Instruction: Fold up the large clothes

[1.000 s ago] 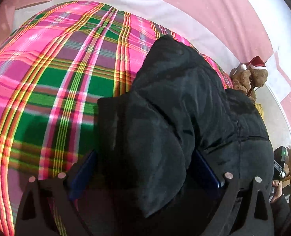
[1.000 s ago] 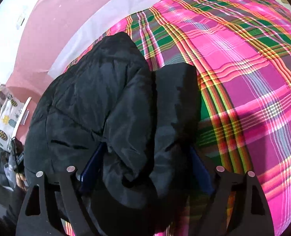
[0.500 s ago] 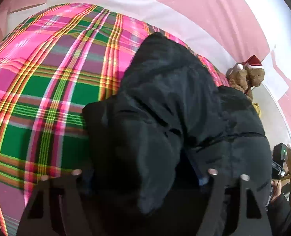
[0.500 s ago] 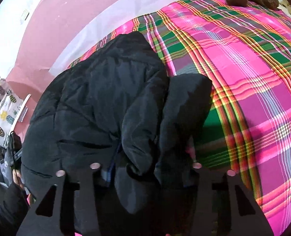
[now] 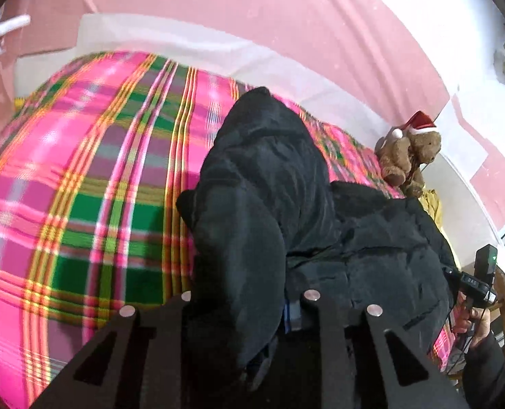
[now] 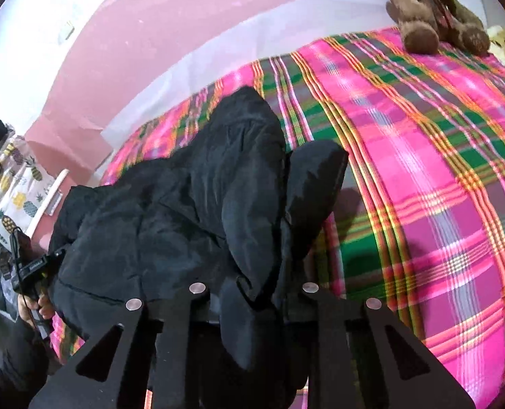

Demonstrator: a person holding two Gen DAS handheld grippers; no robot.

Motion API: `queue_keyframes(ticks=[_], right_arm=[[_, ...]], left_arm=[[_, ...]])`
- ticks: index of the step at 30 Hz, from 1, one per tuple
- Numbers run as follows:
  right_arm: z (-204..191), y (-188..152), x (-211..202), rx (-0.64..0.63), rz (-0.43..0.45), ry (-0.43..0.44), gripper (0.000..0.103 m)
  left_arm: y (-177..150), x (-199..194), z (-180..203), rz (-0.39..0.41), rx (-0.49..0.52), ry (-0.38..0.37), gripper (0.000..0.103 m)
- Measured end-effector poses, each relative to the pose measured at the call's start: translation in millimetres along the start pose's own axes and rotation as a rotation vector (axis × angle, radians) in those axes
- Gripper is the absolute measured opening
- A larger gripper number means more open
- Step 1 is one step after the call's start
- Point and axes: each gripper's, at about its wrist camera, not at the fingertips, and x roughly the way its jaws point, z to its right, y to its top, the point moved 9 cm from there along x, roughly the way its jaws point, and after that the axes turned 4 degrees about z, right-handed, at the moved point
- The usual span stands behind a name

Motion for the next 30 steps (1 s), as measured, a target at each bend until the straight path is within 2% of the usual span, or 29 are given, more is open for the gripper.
queue_keyframes(ticks=[10,19,23,27,30], right_arm=[[-53.7,39.9,0.7,-0.048,0.063,0.061,0.02],[-110.5,73.5,53.3,-0.088,0.083,0.124,0.02],[-119.3,68.2,87.4,-0.091,0.056,0.126,0.02],[-107.7,44.2,129.2,-0.079,-0.027,0.074,0.022],[-91.5,32.7,140.7,-0.042,-0.051,0.067,0.029]], left_arm=[[58.9,-31.5,-17.2,0.078,0.033,0.049,0.026],[107.3,-38.3,-76.0,0.126,0.035,0.138,0.026],[100.1,-17.1,-111.4,0.093,0.008,0.181,0.026],[67.7,14.6,-142.5,0.029,-0.018,0.228,0.029],[57.2,19.4,-154.4,0.041,-0.061,0.209,0.036]])
